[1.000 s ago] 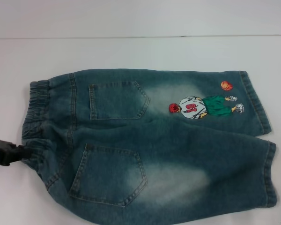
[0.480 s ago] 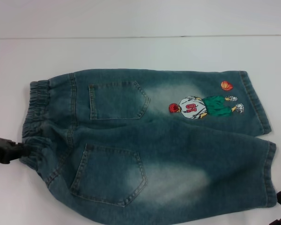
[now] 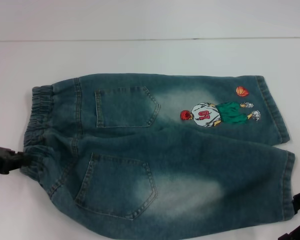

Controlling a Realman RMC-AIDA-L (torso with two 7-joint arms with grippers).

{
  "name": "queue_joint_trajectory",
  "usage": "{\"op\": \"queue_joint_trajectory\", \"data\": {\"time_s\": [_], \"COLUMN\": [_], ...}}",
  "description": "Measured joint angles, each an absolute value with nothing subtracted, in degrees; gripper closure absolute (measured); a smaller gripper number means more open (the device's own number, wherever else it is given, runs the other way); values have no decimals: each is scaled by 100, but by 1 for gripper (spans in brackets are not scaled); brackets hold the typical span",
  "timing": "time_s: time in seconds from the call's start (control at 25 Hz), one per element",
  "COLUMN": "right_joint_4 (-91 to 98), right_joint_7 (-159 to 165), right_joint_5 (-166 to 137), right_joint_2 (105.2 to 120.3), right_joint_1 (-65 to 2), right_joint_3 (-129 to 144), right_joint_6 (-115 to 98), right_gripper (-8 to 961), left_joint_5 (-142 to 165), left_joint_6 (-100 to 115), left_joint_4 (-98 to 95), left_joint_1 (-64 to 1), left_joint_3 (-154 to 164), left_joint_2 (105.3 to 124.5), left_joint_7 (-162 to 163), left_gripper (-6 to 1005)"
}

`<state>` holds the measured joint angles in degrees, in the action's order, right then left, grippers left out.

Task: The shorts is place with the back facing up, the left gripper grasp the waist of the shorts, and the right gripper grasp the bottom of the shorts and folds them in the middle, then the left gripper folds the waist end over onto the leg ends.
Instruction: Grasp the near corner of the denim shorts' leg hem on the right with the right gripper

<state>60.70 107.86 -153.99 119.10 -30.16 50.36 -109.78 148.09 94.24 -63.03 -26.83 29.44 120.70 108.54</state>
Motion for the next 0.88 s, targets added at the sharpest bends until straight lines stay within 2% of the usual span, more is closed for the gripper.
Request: {"op": "queue_joint_trajectory", "data": {"time_s": [0.36,0.88], "right_joint_4": [6074,6105], "right_joint_7": [10836,11067], "right_joint_5": [-15401,-15355], "right_joint_2": [11936,11953], "right_joint_1": [-3025,-2946], "right_joint_3": [5017,5001], "right_joint_6": [-10788,-10320], "right_gripper": [99,633], "left_joint_5": [14803,14701], "left_joint_6": [9395,9419], "left_joint_4": [-6302,-6312], "left_joint_1": [-2683,-2650], "left_joint_3": [2944,2937], "left_joint_2": [12079,12087], "left_joint_7": [10854,10866], "left_gripper": [936,936]}}
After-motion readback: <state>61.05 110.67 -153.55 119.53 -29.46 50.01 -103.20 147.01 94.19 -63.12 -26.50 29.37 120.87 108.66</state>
